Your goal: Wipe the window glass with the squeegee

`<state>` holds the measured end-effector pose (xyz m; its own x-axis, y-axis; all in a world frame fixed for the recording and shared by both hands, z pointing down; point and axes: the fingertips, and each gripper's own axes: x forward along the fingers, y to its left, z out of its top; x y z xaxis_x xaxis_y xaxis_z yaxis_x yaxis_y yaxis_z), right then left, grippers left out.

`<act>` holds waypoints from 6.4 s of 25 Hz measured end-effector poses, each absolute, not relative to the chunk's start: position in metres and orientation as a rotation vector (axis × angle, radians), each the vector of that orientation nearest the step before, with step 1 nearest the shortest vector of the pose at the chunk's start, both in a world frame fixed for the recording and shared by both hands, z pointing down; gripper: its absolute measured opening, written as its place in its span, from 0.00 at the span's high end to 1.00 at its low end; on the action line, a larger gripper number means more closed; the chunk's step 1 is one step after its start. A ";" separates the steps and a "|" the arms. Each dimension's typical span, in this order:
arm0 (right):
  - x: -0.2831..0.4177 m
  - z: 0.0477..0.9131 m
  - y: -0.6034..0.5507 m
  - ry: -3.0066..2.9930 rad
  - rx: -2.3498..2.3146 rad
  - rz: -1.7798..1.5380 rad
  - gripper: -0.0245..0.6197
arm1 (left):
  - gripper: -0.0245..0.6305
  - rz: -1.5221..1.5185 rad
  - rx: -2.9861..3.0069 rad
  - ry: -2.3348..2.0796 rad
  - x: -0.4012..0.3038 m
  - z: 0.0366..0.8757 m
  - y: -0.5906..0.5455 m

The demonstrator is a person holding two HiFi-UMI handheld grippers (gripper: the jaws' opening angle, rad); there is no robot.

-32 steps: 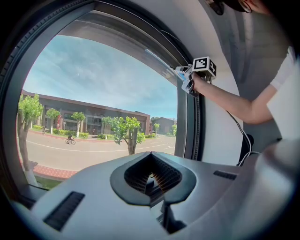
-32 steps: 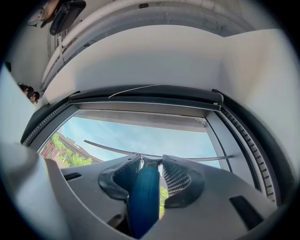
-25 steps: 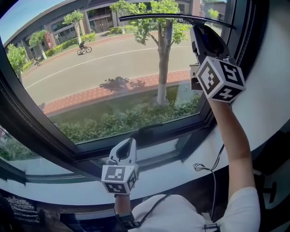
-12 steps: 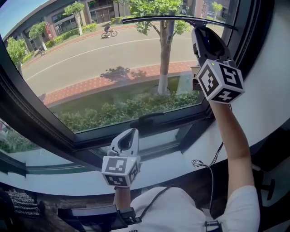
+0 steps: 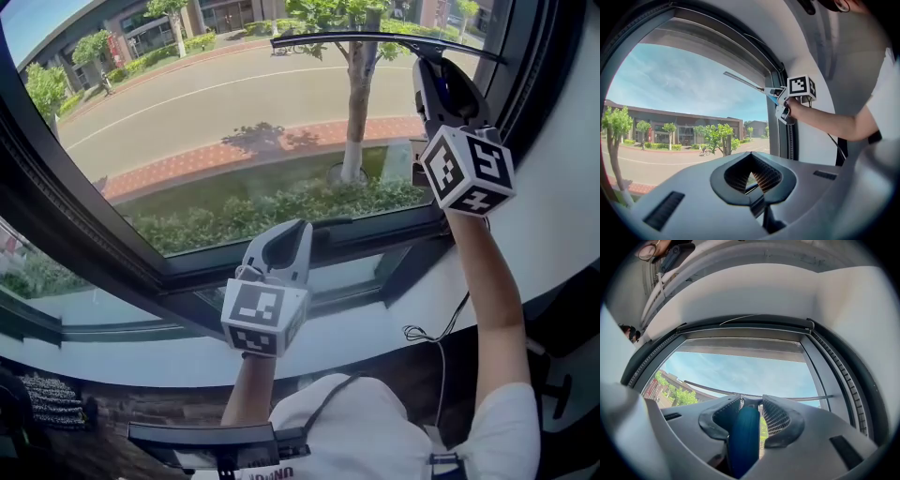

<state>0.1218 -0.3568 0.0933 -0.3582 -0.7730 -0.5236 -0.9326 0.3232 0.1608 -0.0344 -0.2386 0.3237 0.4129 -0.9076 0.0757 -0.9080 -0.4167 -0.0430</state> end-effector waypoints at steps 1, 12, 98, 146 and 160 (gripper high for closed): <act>0.122 0.095 -0.357 2.244 -1.520 0.629 0.73 | 0.96 0.144 2.662 -1.689 -0.029 0.317 -0.240; 0.122 0.126 -0.355 2.286 -1.544 0.591 0.73 | 0.96 0.138 2.688 -1.590 -0.002 0.323 -0.230; 0.126 0.396 -0.364 2.659 -1.775 0.091 0.73 | 0.96 0.284 2.605 -1.461 0.023 0.377 -0.222; 0.081 0.247 -0.250 2.259 -1.482 0.429 0.73 | 0.96 -0.109 2.623 -1.923 -0.088 0.312 -0.246; 0.080 0.252 -0.256 2.269 -1.465 0.397 0.73 | 0.96 -0.143 2.618 -1.932 -0.086 0.314 -0.245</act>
